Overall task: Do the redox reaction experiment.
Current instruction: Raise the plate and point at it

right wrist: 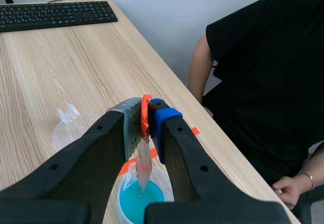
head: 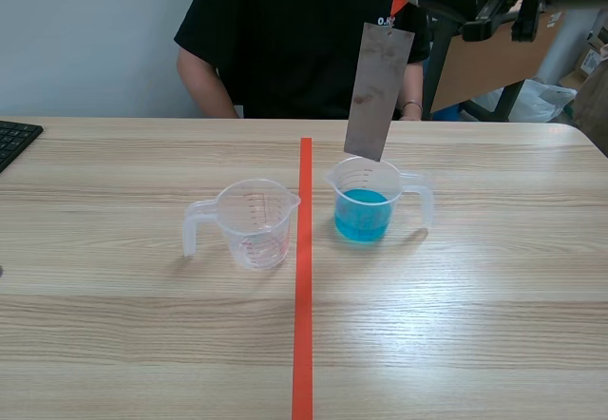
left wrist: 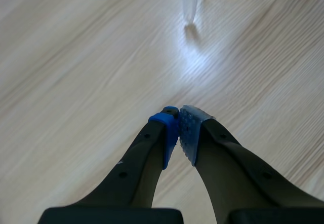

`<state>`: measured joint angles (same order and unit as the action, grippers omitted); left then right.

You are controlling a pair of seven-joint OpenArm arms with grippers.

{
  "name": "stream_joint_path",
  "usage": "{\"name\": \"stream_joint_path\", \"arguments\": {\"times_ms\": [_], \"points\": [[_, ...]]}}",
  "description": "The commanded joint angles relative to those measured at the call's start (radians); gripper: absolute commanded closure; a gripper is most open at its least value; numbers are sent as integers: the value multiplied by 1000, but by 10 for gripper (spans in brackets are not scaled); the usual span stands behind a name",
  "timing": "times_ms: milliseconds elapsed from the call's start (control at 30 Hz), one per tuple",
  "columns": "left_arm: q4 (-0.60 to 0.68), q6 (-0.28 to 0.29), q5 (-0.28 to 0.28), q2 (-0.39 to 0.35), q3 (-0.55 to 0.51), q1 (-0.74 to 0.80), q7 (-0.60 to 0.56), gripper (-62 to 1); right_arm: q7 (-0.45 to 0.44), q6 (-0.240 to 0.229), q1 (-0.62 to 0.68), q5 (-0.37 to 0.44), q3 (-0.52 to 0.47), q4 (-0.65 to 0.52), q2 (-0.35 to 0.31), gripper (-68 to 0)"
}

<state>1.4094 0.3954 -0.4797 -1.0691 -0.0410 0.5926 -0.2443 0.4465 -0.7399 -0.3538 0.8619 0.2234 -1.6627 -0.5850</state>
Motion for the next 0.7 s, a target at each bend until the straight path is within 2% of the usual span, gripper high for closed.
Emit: {"name": "stream_joint_path", "arguments": {"times_ms": [0, 167, 300, 400, 533, 667], "points": [[19, 2, -7, 7, 38, -63, -29, -40, -14, -6, -23, 15, -16, -14, -10, -16], [26, 1, 0, 15, 208, -304, -26, -40, -14, -6, -23, 18, -16, -14, -10, -16], [26, 0, 74, 59, 374, -497, 5, -40, -14, -6, -23, 21, -16, -14, -10, -16], [22, -5, 142, 127, 490, -640, 66, -40, -14, -6, -23, 22, -16, -14, -10, -16], [8, -8, 190, 235, 610, -782, 134, -40, -14, -6, -23, 22, -16, -14, -10, -16], [-48, -16, 240, 348, 684, -883, 181, -40, -14, -6, -23, 22, -16, -14, -10, -16]]}}
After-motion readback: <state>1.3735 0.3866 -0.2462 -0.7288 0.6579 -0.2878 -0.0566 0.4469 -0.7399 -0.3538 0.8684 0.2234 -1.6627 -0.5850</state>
